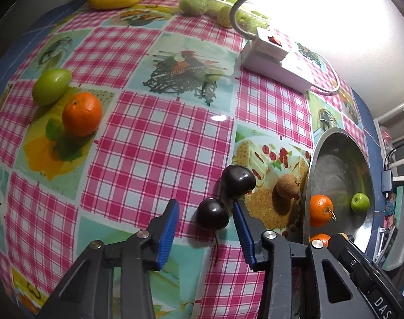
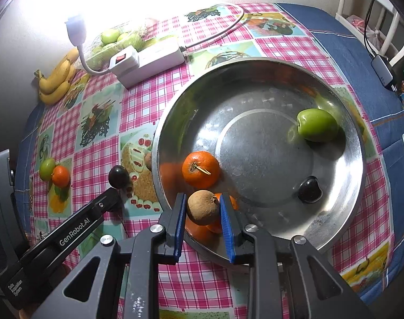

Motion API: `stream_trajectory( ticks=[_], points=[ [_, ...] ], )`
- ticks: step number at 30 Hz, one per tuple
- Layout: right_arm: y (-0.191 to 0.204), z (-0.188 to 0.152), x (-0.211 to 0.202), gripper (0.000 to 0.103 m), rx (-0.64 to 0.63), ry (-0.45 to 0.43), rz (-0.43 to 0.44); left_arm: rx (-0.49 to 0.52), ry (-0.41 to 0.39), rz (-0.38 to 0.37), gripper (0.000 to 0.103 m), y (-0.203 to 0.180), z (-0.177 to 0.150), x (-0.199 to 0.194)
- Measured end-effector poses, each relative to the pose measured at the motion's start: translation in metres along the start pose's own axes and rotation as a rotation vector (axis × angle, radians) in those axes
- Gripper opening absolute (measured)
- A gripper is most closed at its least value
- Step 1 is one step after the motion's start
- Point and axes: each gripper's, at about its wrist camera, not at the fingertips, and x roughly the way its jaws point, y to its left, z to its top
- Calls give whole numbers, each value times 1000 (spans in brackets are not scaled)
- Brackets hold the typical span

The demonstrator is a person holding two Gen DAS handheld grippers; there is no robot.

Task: Organize fruits
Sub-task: 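Grasp a dark plum with the left gripper while the right holds the brown fruit, then carry the brown fruit and the plum over the steel bowl with both grippers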

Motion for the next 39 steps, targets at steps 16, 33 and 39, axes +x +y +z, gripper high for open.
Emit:
stream_trajectory(
  ticks=[16,33,39],
  points=[
    [-3,0,-2,26,4,-4,6,-4,6,-35,27,-1,0,1],
    [-15,5,-12,26,44,-47,-17,35,-139,-75,27,-14,7,-44],
    [-43,10,-14,26,118,-56,-57,114,-196,-99,27,-38,5,-62]
  ],
)
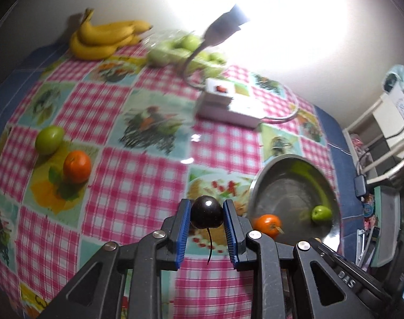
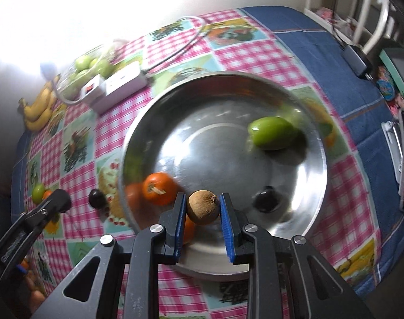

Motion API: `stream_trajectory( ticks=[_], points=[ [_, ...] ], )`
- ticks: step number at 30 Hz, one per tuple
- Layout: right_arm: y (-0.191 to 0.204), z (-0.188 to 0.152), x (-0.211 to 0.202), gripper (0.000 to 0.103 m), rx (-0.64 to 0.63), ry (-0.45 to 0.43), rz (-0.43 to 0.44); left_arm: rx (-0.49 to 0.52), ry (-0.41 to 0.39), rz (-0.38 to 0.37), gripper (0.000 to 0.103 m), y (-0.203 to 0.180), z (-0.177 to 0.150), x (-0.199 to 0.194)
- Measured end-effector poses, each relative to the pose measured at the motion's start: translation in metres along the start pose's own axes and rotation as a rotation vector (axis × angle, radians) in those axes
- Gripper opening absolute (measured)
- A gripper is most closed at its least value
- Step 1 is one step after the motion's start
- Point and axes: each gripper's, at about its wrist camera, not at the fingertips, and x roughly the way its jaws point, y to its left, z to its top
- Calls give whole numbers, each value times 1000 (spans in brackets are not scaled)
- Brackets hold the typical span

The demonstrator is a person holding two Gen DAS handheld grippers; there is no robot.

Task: Organize fruits
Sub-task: 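Carry the brown fruit and the plum over the steel bowl with both grippers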

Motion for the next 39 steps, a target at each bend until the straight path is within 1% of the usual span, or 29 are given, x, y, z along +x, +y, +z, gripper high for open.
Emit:
stream_trajectory(
  ticks=[5,11,14,16,18,19,21,26,33,39],
  points=[
    [-19,5,-4,26,50,-17,-11,61,-15,-26,27,-26,1,-2],
    [-35,10,-7,26,88,-34,-28,146,-11,-26,27,-57,-1,5],
    [-37,14,-6,26,89,-41,-23,165,-13,-24,27,-66,1,11],
    [-36,17,-6,26,84,-51,-21,170,-12,-29,27,-70,2,14],
    [-34,20,-4,26,75,-63,-27,157,9,-50,27,-72,5,21],
    [-34,21,-3,26,73,-64,-27,155,13,-47,27,-73,6,24],
    [-35,23,2,26,76,-54,-21,164,22,-34,27,-76,8,31],
    [-36,27,14,26,74,-18,-38,167,46,-37,27,-83,13,46],
    [-38,33,24,26,74,0,-50,159,76,-34,27,-88,17,65],
    [-38,35,34,26,77,28,-56,178,97,-30,27,-95,16,79]
  ],
)
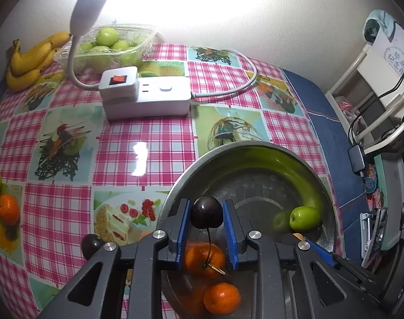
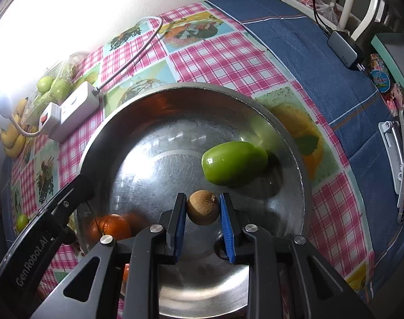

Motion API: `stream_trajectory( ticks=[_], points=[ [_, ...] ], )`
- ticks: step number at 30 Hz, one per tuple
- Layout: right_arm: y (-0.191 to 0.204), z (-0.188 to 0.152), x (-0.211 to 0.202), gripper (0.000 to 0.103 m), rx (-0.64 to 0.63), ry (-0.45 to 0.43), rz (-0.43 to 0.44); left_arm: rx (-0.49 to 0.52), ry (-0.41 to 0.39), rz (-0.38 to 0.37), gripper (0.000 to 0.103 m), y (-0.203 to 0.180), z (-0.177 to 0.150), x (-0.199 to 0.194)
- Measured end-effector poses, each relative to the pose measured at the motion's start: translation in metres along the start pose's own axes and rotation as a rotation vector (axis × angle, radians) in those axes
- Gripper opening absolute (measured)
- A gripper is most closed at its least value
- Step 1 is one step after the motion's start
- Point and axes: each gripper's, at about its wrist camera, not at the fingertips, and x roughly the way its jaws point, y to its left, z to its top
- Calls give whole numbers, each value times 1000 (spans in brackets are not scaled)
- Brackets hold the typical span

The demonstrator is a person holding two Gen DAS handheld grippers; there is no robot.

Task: Organize fruits
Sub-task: 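Carry the brown fruit and the plum over the steel bowl with both grippers, then open the right gripper to drop the brown fruit while the left drops the plum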

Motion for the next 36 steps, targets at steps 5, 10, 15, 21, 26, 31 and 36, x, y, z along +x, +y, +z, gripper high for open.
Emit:
stream_trajectory(
  ticks=[5,10,15,21,26,31,36],
  points=[
    [2,0,6,26,-10,17,-8,-4,24,-1,27,-1,-3,8],
    [4,0,10,27,-16,29,-18,-10,51,4,27,0,-6,14],
    [5,-2,15,27,-19,42,-25,-18,64,3,27,2,-7,17],
    [4,-6,17,27,-19,47,-29,-40,84,1,27,6,-8,21],
    [4,-6,19,27,-18,48,-30,-53,96,3,27,8,-9,23],
    [4,-6,18,27,-17,48,-29,-64,99,2,28,8,-9,23],
    [5,-6,20,27,-23,59,-33,-75,103,-5,29,10,-8,21]
  ],
)
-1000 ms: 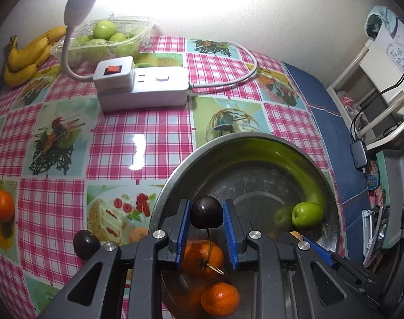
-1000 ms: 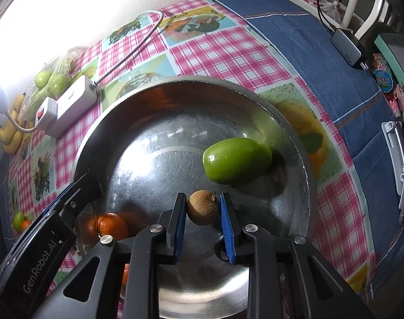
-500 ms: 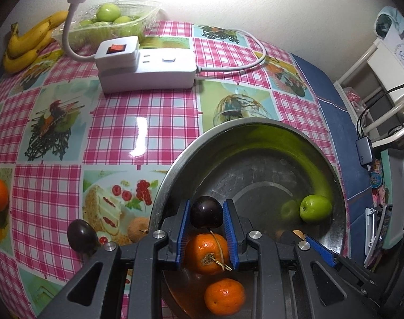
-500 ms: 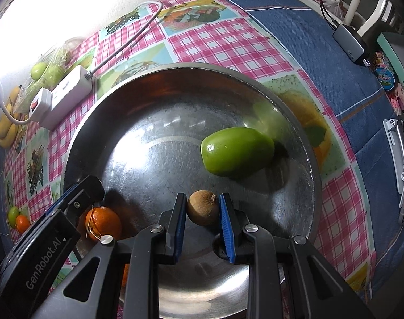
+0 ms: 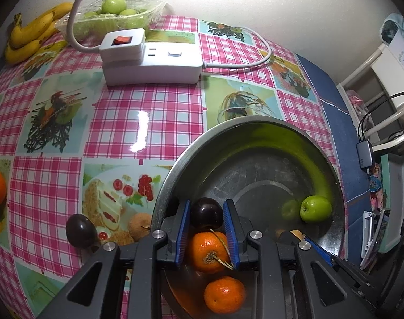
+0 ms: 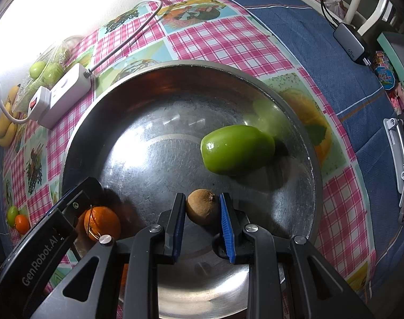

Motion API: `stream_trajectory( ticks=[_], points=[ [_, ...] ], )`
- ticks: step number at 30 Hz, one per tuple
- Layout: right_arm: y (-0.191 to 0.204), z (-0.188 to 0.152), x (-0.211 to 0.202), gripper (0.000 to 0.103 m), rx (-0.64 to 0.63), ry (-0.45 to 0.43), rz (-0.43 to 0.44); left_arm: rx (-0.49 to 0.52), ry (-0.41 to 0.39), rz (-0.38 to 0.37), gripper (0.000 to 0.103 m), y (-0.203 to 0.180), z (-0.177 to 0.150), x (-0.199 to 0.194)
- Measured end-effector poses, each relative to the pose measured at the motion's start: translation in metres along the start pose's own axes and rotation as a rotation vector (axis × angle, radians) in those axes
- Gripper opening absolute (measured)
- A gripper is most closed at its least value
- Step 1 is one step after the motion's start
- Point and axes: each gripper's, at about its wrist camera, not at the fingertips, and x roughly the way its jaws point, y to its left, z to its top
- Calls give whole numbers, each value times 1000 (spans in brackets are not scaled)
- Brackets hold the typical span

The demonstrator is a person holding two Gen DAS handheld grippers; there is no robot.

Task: Organize fruits
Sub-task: 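Open the right gripper to drop the brown fruit while the left drops the plum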

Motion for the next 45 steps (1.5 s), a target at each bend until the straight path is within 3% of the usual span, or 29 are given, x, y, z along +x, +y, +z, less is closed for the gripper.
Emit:
stream_trajectory(
  ticks=[5,8,18,30,32,33,34,37,42,45],
  points=[
    [2,1,0,29,-14,-7,-11,-1,-4,2,29,0,0,-2],
    [3,2,-4,39,-15,-21,-11,-8,-10,-2,29,1,1,-6],
    [4,6,-39,40,-26,-108,-6,0,-67,-24,30,-1,7,-38],
    [3,6,-42,40,-27,-113,-6,-35,-78,122,30,22,6,-50],
    [4,5,-41,45,-34,-113,-3,-49,-69,183,37,27,5,-49],
    [5,4,-41,56,-37,-112,0,-57,-68,206,51,30,5,-48],
    [6,4,-40,61,-39,-114,2,-61,-68,216,61,32,4,-48],
    [8,3,-39,64,-54,-115,-5,-76,-64,250,62,39,3,-47],
    [12,2,-33,80,-72,-109,-1,-106,-39,320,72,52,0,-40],
    [13,2,-32,81,-78,-105,-1,-130,-32,336,78,59,-1,-37]
  ],
)
